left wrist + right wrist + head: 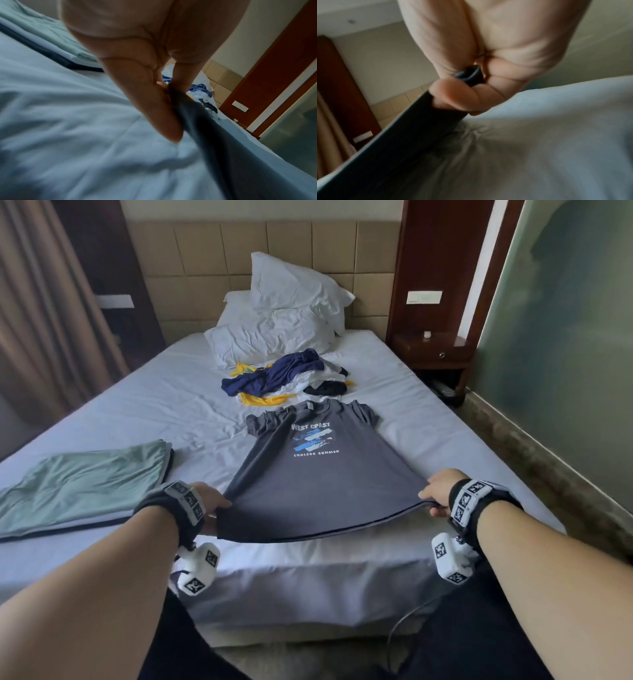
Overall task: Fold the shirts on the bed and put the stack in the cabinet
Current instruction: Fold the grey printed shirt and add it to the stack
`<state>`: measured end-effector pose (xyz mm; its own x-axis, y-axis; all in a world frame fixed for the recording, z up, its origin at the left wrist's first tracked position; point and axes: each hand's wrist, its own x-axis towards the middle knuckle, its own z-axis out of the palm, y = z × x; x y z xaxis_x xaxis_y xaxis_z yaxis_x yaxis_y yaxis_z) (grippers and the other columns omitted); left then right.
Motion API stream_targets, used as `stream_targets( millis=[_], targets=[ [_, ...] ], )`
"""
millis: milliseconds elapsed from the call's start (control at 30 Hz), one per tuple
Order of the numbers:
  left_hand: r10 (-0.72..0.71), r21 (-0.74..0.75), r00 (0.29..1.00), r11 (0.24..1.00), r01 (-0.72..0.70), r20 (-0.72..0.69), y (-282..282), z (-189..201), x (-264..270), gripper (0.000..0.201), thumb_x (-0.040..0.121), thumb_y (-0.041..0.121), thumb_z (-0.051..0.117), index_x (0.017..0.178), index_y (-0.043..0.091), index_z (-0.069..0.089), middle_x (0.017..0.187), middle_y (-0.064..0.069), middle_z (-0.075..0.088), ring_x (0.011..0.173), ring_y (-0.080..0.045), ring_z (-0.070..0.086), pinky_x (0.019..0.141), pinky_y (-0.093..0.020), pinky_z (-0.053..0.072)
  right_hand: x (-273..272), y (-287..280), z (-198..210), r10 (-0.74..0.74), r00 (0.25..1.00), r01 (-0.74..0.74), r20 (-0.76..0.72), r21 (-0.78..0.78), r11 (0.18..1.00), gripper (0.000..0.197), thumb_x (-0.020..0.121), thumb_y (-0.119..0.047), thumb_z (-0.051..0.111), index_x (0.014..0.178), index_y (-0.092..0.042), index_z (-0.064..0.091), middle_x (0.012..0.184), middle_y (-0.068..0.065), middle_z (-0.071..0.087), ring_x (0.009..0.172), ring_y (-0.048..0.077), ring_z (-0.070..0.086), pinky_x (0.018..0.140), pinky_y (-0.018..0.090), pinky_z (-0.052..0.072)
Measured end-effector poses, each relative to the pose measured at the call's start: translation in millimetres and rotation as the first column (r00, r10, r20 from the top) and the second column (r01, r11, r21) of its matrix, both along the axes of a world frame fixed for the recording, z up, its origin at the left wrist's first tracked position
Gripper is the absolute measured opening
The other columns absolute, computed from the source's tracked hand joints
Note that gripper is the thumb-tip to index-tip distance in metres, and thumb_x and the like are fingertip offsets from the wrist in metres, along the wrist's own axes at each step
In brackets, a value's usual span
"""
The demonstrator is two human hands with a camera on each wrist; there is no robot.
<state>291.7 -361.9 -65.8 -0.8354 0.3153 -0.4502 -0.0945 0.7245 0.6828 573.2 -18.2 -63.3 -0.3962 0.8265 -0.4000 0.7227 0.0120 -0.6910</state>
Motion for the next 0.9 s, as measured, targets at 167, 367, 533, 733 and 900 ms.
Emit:
stream_targets(
  millis=[167,367,533,733,900],
  targets=[
    [0.08,-0.019,0.982,0.997,-0.078,0.17,-18,-15,0,0.019,0.099,0.012,0.065,0.103,-0.006,0.062,0.092,-0.021,0.069,0.071,-0.035,0.071,0.079,-0.049,0.06,2,-6,-7,0.133,0.962,-0.161,0.239,0.103,0.982,0.026,0.084,-0.008,0.075,0.105,0.005,0.066,0.092,0.02,0.071,0.087,0.036,0.072,0.084,0.048,0.06],
    [0.179,0.093,0.981,0.978,-0.185,0.077,-5,-18,-28,0.018,0.099,0.013,0.066,0.088,0.002,0.057,0.084,-0.017,0.062,0.065,-0.03,0.06,0.057,-0.035,0.049,-33,-3,2,0.163,0.951,-0.224,0.264,0.218,0.95,0.021,0.084,-0.019,0.068,0.096,-0.002,0.067,0.087,0.019,0.073,0.082,0.037,0.073,0.079,0.043,0.062],
    [0.205,0.233,0.975,0.947,-0.221,0.09,27,-12,-63,0.011,0.099,0.013,0.065,0.096,0.003,0.06,0.084,-0.012,0.064,0.069,-0.027,0.062,0.06,-0.036,0.051,-75,-7,-3,0.209,0.966,-0.231,0.149,0.151,0.961,0.017,0.088,-0.015,0.06,0.097,-0.003,0.069,0.085,0.021,0.075,0.062,0.031,0.066,0.061,0.037,0.055],
    [0.241,0.362,0.963,0.893,-0.268,0.117,69,-11,-119,0.006,0.1,0.012,0.064,0.102,0.008,0.06,0.086,-0.01,0.066,0.071,-0.023,0.062,0.065,-0.036,0.055,-147,-10,-11,0.309,0.947,-0.319,0.086,0.151,0.936,0.016,0.081,-0.019,0.06,0.094,-0.013,0.068,0.079,0.011,0.075,0.066,0.028,0.072,0.067,0.039,0.061],
    [0.26,0.378,0.956,0.879,-0.292,0.134,103,-28,-175,0.012,0.099,0.014,0.065,0.107,0.007,0.065,0.087,-0.009,0.069,0.074,-0.024,0.064,0.07,-0.037,0.056,-228,-5,-27,0.35,0.936,-0.353,0.047,0.144,0.925,0.009,0.082,-0.018,0.062,0.089,-0.02,0.067,0.074,0.002,0.071,0.064,0.022,0.07,0.062,0.036,0.06]
  ],
)
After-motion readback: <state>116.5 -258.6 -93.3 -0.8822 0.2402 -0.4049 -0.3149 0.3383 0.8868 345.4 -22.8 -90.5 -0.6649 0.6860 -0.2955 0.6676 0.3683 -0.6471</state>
